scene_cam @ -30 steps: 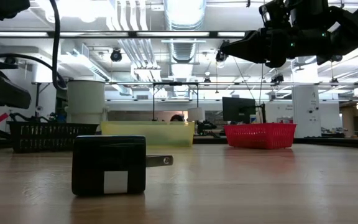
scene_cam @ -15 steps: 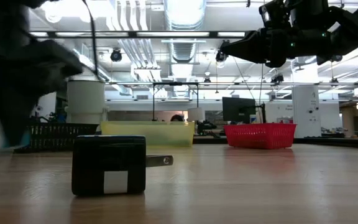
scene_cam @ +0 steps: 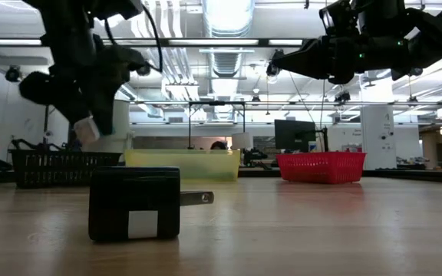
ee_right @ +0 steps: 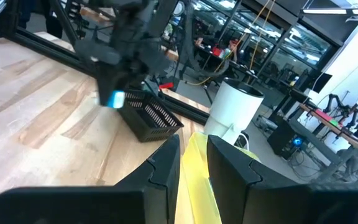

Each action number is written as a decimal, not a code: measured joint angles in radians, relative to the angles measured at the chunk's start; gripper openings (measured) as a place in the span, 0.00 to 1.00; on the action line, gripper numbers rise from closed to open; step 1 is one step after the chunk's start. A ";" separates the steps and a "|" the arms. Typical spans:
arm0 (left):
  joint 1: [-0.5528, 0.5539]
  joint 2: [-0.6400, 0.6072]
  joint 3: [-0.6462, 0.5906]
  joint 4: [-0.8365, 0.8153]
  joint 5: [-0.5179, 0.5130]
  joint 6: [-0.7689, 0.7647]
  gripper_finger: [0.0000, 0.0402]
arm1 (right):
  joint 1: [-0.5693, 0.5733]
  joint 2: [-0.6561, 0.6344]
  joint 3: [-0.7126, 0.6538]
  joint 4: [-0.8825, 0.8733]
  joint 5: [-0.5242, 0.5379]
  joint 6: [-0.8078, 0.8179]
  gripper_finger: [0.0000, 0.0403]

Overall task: Pick and place items into bin
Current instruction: Put the blue charger adapter into the black bin, then put the black charger adapter into the black bin

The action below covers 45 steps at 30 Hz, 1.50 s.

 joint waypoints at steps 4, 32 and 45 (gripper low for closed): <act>0.077 -0.053 0.021 -0.098 -0.008 0.106 0.33 | 0.000 0.000 0.000 0.001 0.000 0.000 0.17; 0.206 -0.067 -0.023 -0.389 -0.037 0.328 0.53 | 0.000 0.000 0.002 0.060 0.000 0.003 0.17; 0.211 -0.057 0.070 -0.359 -0.010 0.373 0.62 | 0.000 0.000 0.011 0.061 0.000 0.026 0.17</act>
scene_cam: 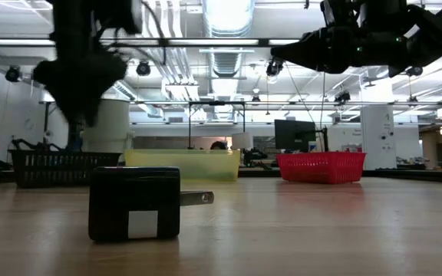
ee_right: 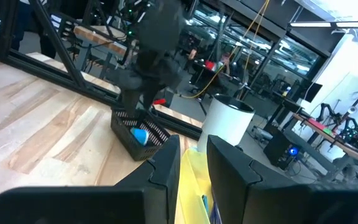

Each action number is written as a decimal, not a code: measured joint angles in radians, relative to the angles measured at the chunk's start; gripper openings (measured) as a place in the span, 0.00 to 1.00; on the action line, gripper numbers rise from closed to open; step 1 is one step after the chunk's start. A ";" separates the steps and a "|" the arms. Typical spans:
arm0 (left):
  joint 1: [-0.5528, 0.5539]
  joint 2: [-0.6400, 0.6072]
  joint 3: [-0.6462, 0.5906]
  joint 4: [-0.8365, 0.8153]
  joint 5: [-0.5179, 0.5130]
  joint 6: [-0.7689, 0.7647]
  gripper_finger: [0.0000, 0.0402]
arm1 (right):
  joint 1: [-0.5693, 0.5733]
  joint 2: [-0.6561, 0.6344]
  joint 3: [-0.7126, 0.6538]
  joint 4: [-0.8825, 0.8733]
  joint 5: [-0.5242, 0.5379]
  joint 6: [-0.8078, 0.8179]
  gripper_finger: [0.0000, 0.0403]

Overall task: Pick and place items into bin
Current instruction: Put the black charger adapter into the black bin

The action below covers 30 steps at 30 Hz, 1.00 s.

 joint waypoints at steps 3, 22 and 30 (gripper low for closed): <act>-0.022 0.005 0.043 0.147 -0.001 0.069 0.62 | 0.000 0.000 0.000 0.000 0.000 0.000 0.17; -0.369 0.343 0.224 0.779 0.037 0.475 0.62 | 0.000 0.000 0.000 -0.007 0.000 -0.003 0.17; -0.450 0.558 0.498 0.439 0.036 0.266 0.62 | 0.000 0.000 0.000 -0.007 0.000 -0.008 0.17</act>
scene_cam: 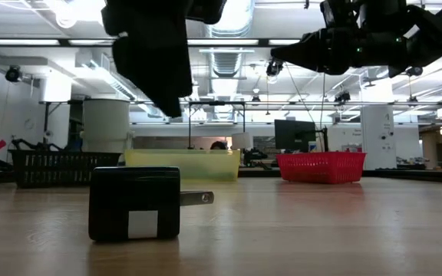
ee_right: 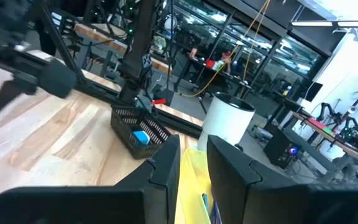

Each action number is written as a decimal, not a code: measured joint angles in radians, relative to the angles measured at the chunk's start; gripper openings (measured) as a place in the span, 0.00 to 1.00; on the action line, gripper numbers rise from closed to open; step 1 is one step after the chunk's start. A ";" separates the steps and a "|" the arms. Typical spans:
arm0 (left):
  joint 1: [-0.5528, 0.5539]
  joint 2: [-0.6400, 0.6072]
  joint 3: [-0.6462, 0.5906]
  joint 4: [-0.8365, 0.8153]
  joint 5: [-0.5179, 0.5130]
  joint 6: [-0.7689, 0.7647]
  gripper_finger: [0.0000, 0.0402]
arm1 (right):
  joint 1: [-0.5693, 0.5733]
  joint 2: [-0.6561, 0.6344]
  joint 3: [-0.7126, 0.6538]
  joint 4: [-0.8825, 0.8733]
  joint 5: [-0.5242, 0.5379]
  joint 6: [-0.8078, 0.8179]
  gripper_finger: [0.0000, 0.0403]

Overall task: Pick and place items into bin
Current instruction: Put the black charger adapter into the black bin

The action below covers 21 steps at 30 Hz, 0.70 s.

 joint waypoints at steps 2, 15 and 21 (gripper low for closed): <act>-0.021 0.047 0.075 -0.086 -0.001 -0.070 0.62 | 0.000 0.000 0.000 0.000 0.000 0.000 0.17; -0.116 0.232 0.337 -0.177 -0.004 -0.265 0.62 | 0.000 0.000 -0.002 -0.045 0.000 -0.001 0.17; -0.140 0.250 0.327 -0.220 0.047 -0.405 0.62 | 0.000 0.000 -0.002 -0.050 0.000 -0.001 0.17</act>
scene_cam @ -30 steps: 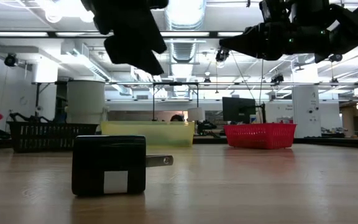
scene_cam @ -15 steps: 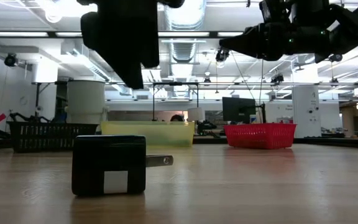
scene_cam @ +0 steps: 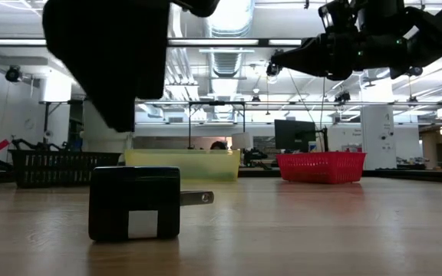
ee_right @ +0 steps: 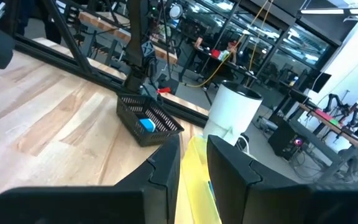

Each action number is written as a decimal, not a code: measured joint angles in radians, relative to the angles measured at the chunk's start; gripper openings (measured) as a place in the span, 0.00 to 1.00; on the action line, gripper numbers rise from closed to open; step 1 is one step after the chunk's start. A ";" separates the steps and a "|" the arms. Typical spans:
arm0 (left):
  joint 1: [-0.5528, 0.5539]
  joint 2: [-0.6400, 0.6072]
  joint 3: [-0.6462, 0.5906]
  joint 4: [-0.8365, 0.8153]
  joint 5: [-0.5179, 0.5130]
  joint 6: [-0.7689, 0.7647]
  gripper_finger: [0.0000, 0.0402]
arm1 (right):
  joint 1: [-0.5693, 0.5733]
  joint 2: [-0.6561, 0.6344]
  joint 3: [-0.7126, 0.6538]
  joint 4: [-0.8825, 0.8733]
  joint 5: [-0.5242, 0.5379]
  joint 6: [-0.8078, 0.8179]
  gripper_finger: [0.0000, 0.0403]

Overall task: Pick and place items into bin
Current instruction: Put the black charger adapter into the black bin

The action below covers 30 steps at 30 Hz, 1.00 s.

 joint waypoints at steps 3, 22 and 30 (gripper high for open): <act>-0.004 0.009 -0.001 -0.005 0.006 0.005 0.62 | 0.000 0.000 0.000 0.001 0.000 0.000 0.17; 0.001 0.015 -0.043 0.035 0.002 0.195 0.62 | 0.000 0.000 0.000 0.004 0.000 -0.018 0.17; 0.003 0.024 -0.096 0.100 0.002 0.268 0.62 | 0.000 0.000 0.000 0.005 0.000 -0.022 0.17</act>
